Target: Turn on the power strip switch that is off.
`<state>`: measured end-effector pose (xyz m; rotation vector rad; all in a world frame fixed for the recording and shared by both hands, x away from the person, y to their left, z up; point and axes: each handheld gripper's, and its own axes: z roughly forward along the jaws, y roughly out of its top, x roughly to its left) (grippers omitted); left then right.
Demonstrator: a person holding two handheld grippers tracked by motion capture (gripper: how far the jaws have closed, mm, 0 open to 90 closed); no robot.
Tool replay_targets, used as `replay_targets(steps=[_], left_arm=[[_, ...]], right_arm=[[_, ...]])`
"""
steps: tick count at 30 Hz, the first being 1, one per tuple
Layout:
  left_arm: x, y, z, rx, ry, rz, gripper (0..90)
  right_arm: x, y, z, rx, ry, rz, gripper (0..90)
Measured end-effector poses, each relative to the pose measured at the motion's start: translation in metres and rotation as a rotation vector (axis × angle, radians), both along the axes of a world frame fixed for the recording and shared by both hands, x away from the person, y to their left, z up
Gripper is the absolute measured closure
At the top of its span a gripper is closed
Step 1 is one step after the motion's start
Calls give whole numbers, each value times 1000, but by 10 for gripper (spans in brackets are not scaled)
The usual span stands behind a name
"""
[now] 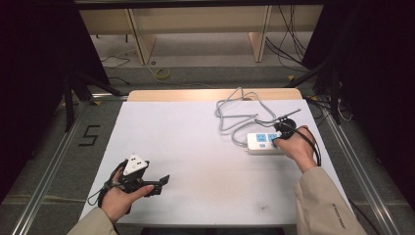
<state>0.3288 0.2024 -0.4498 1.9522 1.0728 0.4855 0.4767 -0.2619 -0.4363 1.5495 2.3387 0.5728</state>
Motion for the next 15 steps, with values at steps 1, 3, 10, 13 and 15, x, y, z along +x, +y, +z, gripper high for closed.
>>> replay_targets(steps=[1, 3, 10, 13, 15], left_arm=[[0, 0, 0, 1, 0, 1, 103], [0, 0, 0, 0, -1, -1, 103], [0, -1, 0, 2, 4, -2, 104], [0, -2, -1, -3, 6, 1, 105], [0, -2, -1, 6, 8, -10, 105]], right_arm=[[0, -1, 0, 3, -2, 2, 900], [0, -1, 0, 6, 0, -1, 900], [0, -1, 0, 4, -4, 0, 900], [0, -1, 0, 4, -4, 2, 900], [0, -1, 0, 3, -5, 4, 900]])
